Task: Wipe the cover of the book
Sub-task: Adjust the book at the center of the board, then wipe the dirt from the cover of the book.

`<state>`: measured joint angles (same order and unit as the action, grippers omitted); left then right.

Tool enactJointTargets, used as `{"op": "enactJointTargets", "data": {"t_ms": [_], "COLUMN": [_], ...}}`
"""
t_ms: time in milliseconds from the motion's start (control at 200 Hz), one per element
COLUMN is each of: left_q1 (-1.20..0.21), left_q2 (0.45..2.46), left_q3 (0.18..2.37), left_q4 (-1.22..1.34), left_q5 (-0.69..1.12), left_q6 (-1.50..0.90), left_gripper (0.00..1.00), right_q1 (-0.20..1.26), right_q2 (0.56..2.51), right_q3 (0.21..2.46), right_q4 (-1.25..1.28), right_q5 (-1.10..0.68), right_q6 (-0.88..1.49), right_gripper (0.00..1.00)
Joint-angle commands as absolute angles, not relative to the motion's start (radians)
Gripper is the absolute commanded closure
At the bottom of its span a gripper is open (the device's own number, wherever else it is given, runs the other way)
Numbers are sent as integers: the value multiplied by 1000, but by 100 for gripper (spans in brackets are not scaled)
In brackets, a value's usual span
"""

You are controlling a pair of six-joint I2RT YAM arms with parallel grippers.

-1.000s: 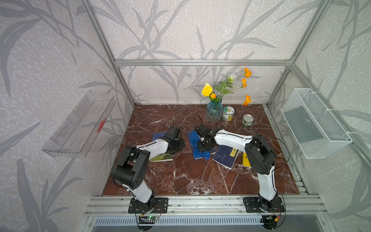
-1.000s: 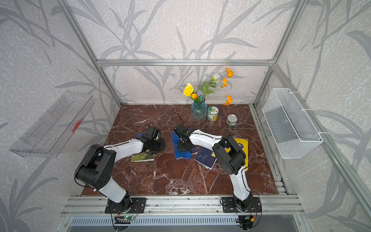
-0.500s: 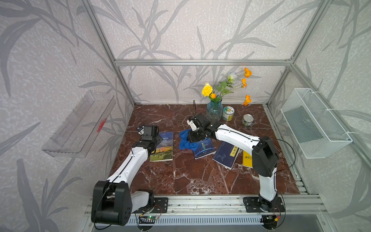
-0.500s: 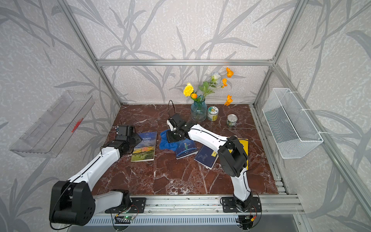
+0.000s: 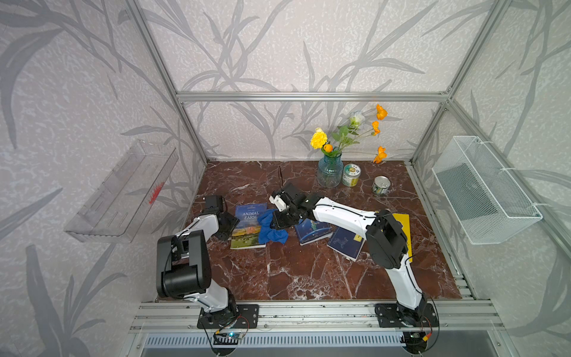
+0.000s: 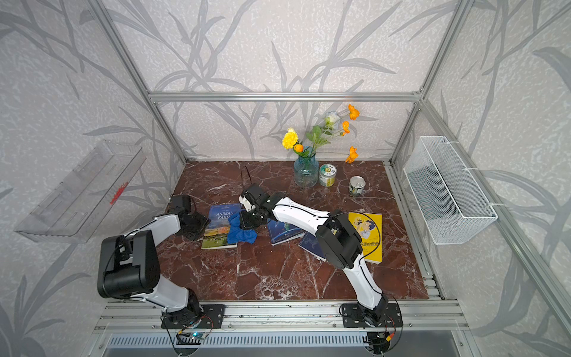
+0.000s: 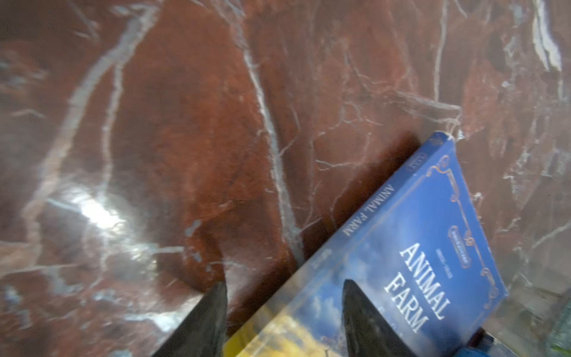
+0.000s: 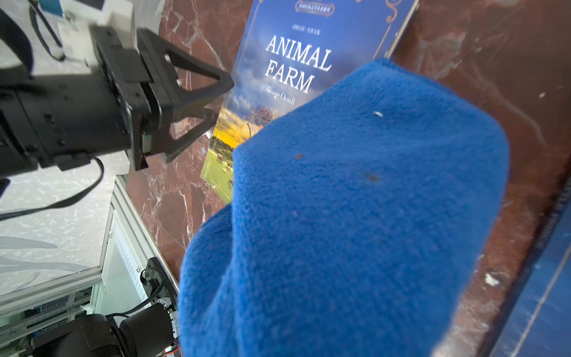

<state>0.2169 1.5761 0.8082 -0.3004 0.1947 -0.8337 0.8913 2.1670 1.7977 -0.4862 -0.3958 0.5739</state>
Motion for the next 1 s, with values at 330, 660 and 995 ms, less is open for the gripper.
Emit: {"op": "enactJointTargets", "data": {"t_ms": [330, 660, 995], "left_q1": [18, -28, -49], "left_q2": [1620, 1624, 1615], "left_q3": [770, 759, 762], "left_q4": [-269, -294, -292], "left_q5": [179, 75, 106], "left_q6": [-781, -689, -686], "left_gripper": [59, 72, 87], "right_q1": [886, 906, 887], "right_q2": [2109, 2253, 2759], "right_q3": [1762, 1931, 2569], "right_q4": [-604, -705, -986], "right_q5": [-284, -194, -147], "right_q6": [525, 531, 530], "right_gripper": [100, 100, 100]}}
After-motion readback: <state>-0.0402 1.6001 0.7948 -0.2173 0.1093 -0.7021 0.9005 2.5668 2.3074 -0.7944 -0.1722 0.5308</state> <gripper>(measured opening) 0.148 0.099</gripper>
